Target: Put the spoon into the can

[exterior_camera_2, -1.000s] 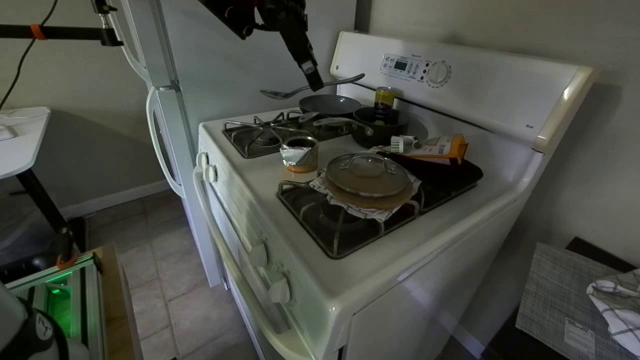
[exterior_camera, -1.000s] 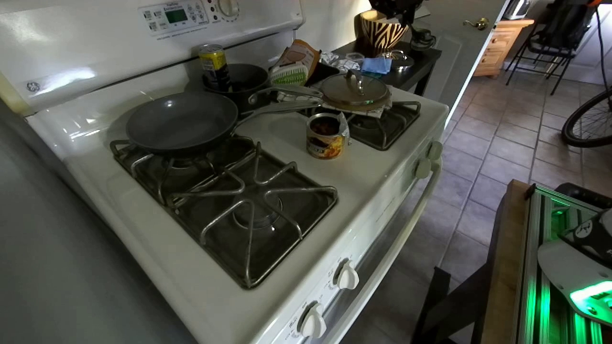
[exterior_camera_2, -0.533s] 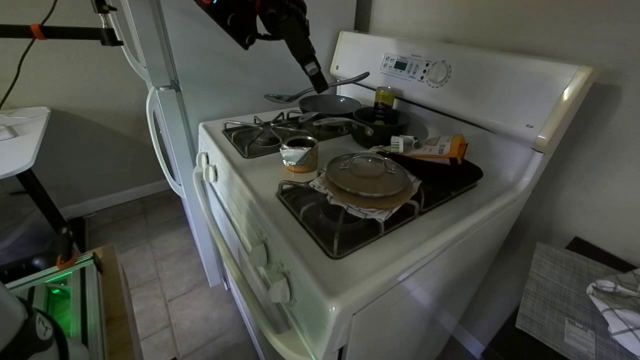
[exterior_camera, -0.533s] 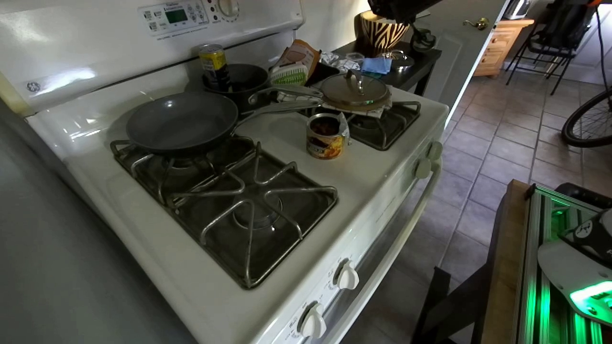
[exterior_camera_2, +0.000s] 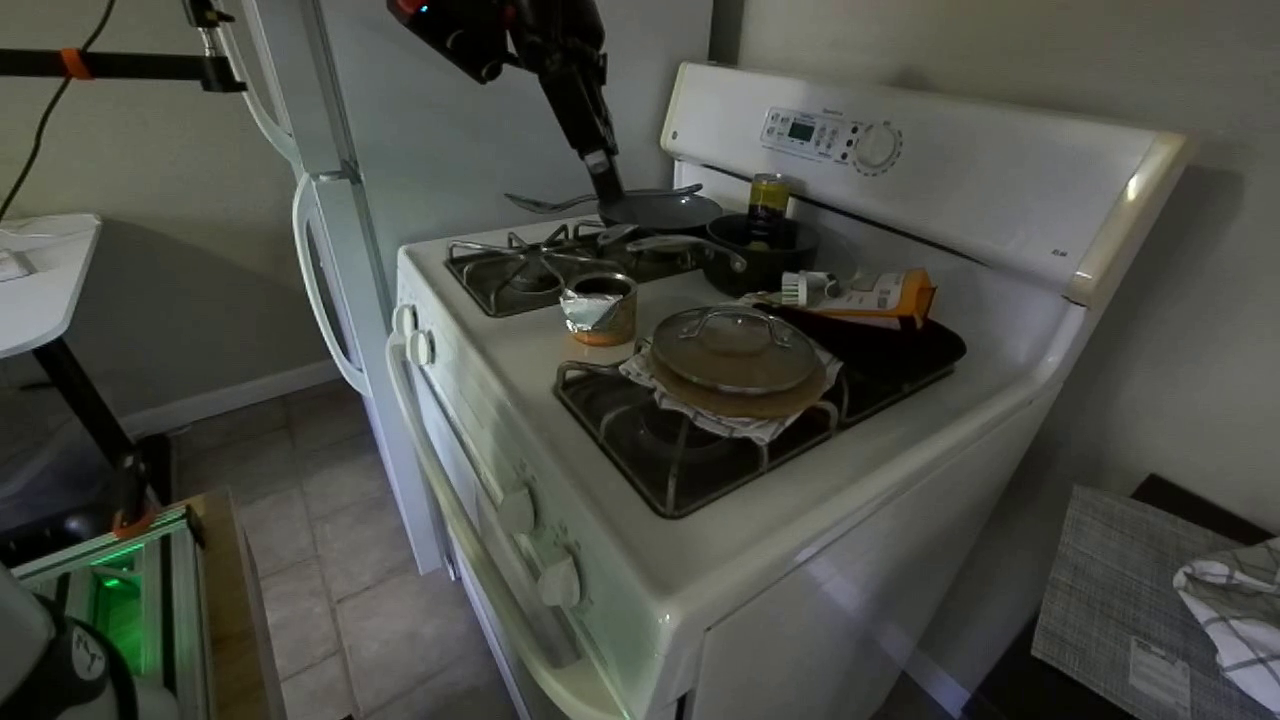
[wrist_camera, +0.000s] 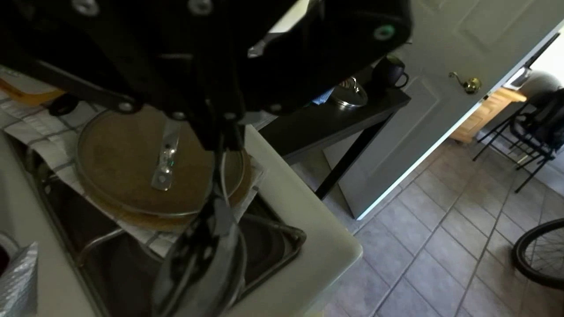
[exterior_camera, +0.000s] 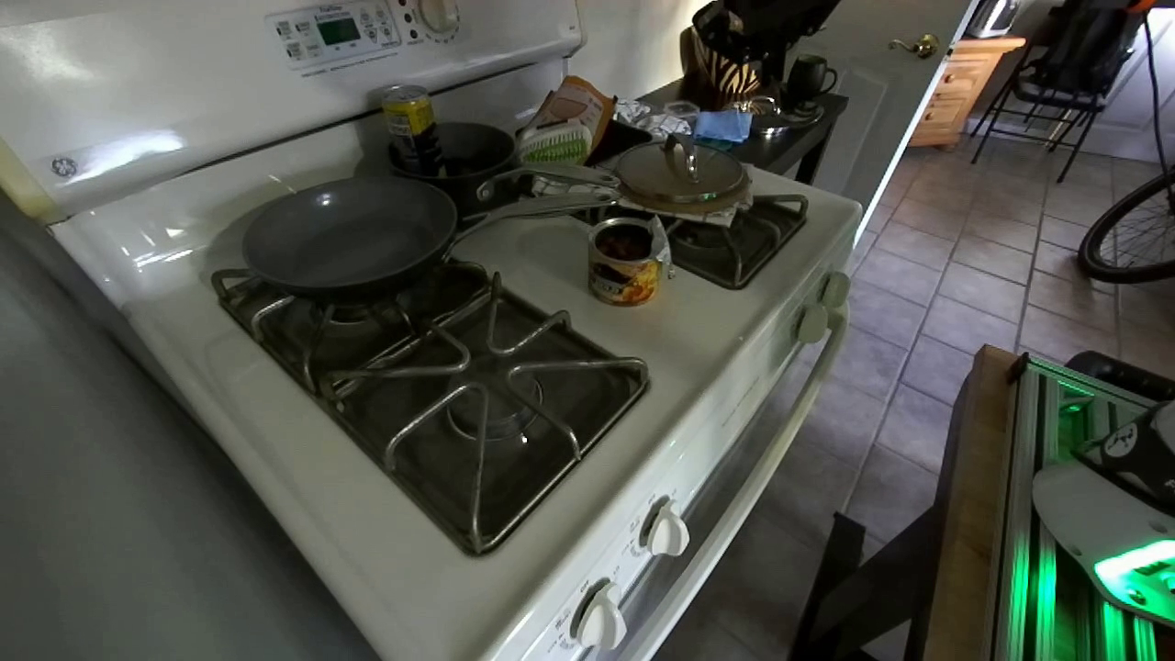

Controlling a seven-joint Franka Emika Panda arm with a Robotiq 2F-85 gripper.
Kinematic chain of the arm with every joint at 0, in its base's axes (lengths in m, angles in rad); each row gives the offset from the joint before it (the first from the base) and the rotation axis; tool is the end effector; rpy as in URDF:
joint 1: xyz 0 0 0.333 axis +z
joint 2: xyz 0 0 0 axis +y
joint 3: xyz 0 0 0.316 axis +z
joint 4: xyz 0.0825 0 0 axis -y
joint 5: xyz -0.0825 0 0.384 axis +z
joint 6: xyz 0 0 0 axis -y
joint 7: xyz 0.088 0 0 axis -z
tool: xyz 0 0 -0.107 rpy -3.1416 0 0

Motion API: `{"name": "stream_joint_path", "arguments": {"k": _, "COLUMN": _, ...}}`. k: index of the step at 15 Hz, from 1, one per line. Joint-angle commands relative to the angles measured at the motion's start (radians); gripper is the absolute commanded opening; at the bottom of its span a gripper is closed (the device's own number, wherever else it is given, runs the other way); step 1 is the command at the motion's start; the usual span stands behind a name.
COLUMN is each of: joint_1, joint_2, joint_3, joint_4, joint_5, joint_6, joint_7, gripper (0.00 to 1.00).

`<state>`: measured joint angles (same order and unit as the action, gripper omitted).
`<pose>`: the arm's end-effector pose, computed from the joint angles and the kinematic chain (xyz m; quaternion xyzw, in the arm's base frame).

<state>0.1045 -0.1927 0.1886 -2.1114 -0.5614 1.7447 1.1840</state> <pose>0.4749 0.0976 0.4980 0.8889 -0.3483 0.1273 0.2689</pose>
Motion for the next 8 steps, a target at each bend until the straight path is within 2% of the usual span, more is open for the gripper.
{"name": "stream_joint_path", "arguments": {"k": 1, "joint_1": -0.028, "joint_2": -0.004, "joint_3": -0.012, "joint_4": -0.013, "joint_5": 0.012, "joint_6": 0.043, "joint_7": 0.127, "gripper": 0.02}}
{"name": "stream_joint_path", "arguments": {"k": 4, "joint_1": -0.05, "joint_2": 0.027, "joint_3": -0.013, "joint_4": 0.021, "joint_5": -0.016, "joint_6": 0.039, "joint_7": 0.151, "gripper": 0.02}}
{"name": "stream_joint_path", "arguments": {"k": 5, "joint_1": -0.041, "joint_2": 0.006, "joint_3": -0.018, "joint_4": 0.017, "joint_5": 0.001, "joint_6": -0.004, "joint_7": 0.008, "gripper": 0.08}}
{"name": "stream_joint_path", "arguments": {"k": 8, "joint_1": -0.048, "joint_2": 0.017, "joint_3": -0.021, "joint_4": 0.028, "joint_5": 0.0, "joint_6": -0.004, "joint_7": 0.011, "gripper": 0.08}}
